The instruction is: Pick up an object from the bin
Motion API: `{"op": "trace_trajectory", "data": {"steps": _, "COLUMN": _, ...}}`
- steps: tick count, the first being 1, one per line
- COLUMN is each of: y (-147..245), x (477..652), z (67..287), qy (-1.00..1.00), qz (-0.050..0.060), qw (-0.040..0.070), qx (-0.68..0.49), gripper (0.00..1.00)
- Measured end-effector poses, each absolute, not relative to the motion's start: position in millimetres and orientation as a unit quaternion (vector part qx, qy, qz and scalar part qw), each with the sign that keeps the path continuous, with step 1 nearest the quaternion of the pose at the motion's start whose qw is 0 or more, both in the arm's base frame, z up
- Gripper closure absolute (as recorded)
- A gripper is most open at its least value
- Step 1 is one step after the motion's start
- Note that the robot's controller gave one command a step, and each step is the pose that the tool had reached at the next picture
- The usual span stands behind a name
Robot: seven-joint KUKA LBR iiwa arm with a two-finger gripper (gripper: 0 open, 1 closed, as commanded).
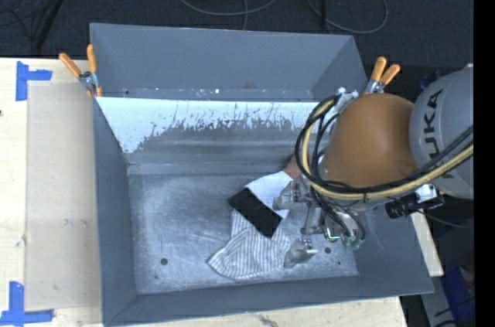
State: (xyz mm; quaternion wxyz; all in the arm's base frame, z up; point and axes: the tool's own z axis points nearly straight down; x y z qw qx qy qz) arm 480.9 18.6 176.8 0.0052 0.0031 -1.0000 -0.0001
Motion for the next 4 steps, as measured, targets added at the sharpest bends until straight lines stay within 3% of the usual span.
{"op": "trace_trajectory", "data": {"steps": 1, "y": 18.6, "x": 482.7, "z": 180.5, "qy": -1.000, "qz": 0.000, "qw": 0.001, "qx": 0.003, "gripper": 0.00}}
{"op": "trace_trajectory", "data": {"steps": 2, "y": 18.7, "x": 498.6, "z": 77.2, "qy": -1.000, "qz": -0.001, "qw": 0.005, "qx": -0.002, "gripper": 1.00}}
{"op": "trace_trajectory", "data": {"steps": 3, "y": 18.6, "x": 498.6, "z": 77.2, "qy": -1.000, "qz": -0.001, "qw": 0.005, "qx": -0.003, "gripper": 1.00}}
{"op": "trace_trajectory", "data": {"steps": 4, "y": 27.3, "x": 510.6, "z": 185.2, "qy": -1.000, "qz": 0.000, "qw": 0.000, "qx": -0.009, "gripper": 1.00}}
